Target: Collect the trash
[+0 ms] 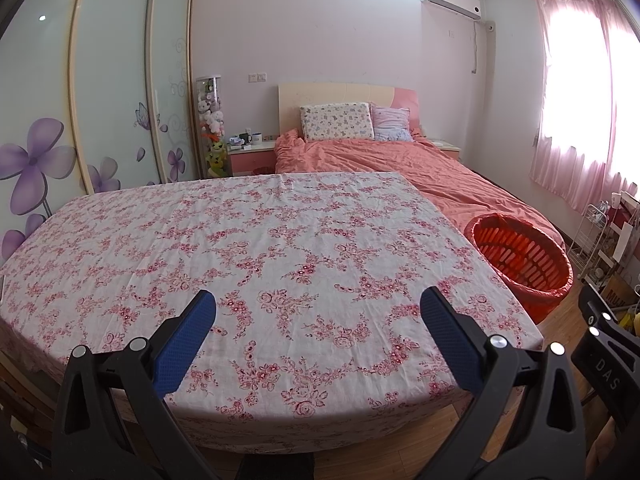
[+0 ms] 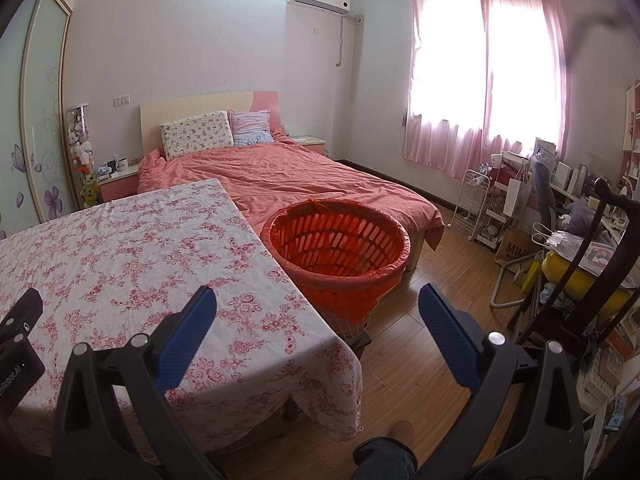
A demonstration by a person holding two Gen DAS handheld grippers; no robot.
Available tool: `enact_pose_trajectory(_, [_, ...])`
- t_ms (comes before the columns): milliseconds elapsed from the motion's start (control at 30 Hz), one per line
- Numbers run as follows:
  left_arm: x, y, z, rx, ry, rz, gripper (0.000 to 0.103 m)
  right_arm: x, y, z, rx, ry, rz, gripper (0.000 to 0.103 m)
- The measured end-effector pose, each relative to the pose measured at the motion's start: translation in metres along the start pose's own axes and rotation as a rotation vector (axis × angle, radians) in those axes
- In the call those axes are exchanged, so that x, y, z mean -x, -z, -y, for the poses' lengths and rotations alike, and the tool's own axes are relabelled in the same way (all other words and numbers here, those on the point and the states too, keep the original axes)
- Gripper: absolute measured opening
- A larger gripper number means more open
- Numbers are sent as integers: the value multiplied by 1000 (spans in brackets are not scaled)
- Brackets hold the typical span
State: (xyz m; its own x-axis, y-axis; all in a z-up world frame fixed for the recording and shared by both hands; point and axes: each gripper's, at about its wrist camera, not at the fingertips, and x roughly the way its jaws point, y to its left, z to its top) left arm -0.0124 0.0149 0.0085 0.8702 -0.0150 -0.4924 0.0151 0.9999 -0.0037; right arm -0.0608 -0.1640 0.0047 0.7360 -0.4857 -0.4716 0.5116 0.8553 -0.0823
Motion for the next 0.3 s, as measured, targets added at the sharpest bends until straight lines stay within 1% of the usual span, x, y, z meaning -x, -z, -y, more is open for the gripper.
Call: enact_pose_trajectory(300, [-1,-1,-3,2,5,-7,101,0,0,0,1,-1,0,99])
